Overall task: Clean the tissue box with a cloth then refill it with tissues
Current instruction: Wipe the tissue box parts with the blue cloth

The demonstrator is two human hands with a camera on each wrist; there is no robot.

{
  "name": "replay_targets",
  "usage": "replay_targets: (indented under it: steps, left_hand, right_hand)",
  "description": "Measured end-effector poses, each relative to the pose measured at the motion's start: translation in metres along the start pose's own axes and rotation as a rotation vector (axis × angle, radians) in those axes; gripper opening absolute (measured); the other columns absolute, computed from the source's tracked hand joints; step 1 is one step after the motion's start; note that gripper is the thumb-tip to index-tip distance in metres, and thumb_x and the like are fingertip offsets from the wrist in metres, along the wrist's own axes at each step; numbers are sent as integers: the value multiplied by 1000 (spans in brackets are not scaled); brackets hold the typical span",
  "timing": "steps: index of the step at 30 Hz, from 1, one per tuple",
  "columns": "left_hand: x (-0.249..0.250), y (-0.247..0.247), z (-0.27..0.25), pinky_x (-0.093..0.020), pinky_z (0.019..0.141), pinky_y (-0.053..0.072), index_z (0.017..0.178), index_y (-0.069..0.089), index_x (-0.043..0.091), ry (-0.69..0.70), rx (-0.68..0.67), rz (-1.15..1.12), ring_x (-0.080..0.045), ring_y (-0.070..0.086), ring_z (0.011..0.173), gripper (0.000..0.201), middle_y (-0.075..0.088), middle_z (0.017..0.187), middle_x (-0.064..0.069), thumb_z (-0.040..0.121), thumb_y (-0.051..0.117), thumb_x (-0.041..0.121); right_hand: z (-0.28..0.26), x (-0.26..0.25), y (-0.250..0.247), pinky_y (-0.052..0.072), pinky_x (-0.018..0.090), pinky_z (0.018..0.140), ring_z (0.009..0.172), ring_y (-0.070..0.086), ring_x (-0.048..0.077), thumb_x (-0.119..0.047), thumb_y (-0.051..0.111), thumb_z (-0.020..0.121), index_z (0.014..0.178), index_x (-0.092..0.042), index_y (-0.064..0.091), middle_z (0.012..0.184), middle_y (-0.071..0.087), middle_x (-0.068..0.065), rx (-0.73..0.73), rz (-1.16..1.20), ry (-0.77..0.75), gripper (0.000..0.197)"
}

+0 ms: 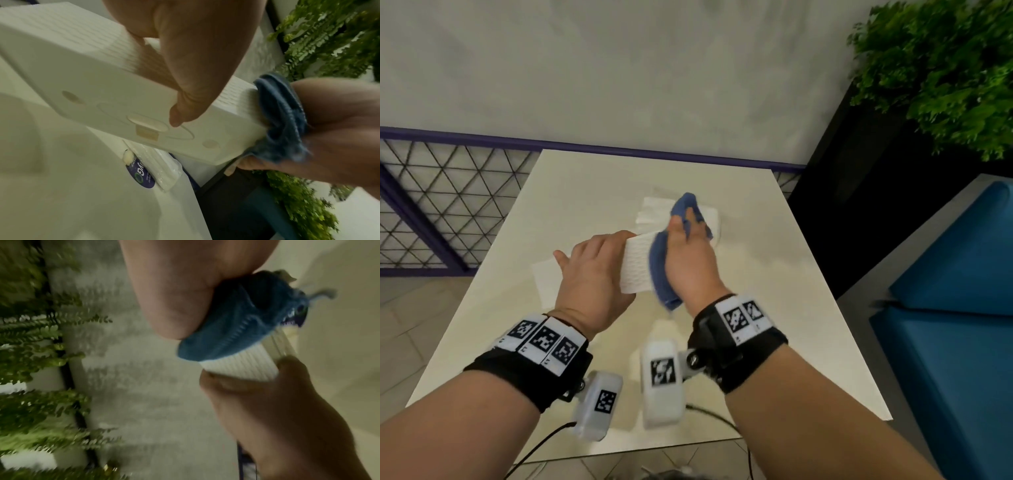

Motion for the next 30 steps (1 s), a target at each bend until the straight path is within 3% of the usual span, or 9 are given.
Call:
replay_targets:
  steps: [3,7,9,13,16,20,22,26,30]
  left_hand:
    - [-5,-4,-4,-67,101,28,125,47,26,-9,38,-57,-36,50,108,70,57,113,-3,62,76,19]
    - [1,-9,-9,-66,99,32,122,45,31,19,71,-125,-29,46,109,75,53,110,3,58,79,11]
    - [2,-5,-7,-70,101,27,123,44,33,11,47,-110,-29,45,111,75,52,112,3,59,78,14]
    - [-11,6,-1,-73,100,25,126,42,33,-17,18,-3,-35,47,110,73,54,115,-2,63,76,22]
    - [-18,12,-3,-75,101,16,129,45,28,-64,18,54,-37,46,114,69,54,118,-3,67,78,26]
    - [-25,21,-6,-77,100,12,130,43,30,-82,-5,172,-36,45,114,75,53,119,0,64,77,23]
    - [-22,30,-8,-75,102,10,131,44,30,-49,-8,259,-35,47,112,73,55,120,1,64,75,25]
    - [4,66,-17,-59,97,28,125,47,26,177,-5,395,-30,49,100,66,61,115,-2,65,76,22]
    - [21,103,-28,-53,90,31,125,45,26,260,-113,452,-33,55,103,71,59,123,-11,59,70,18]
  right_hand:
    - [-11,-6,1,22,47,118,148,18,22,-48,25,100,150,-38,21,161,17,-1,0,-3,-94,52]
    - [12,2,-37,38,30,102,124,50,20,-39,34,101,140,-27,45,139,52,2,77,162,-12,42]
    - [19,7,-38,40,30,93,115,55,28,-37,32,102,136,-20,47,128,59,11,71,134,39,40]
    - [-3,-1,2,30,47,114,140,33,32,-37,30,102,148,-20,28,154,32,11,-7,-99,-64,49]
    - [-25,4,9,26,41,118,147,23,26,-36,30,103,153,-26,14,161,19,3,-59,-52,-79,54]
    - [-20,45,-23,43,41,105,124,53,32,-31,38,101,134,-15,52,133,58,13,-59,-47,37,39]
    - [-10,75,-51,46,44,100,115,58,36,-28,38,101,123,-8,58,122,63,19,5,-143,114,37]
    - [7,119,-92,39,32,100,126,50,31,-24,32,103,136,-7,46,140,50,16,35,-594,128,40]
    - [7,187,-85,17,52,117,147,15,31,-44,39,98,149,-21,29,160,18,6,-198,-935,269,57]
Point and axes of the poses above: each hand's wrist, its own z-axis towards the middle knuckle, its own y-axis out of the palm, x = y × z, the point moved 10 cm from there along z, towards the middle knuckle
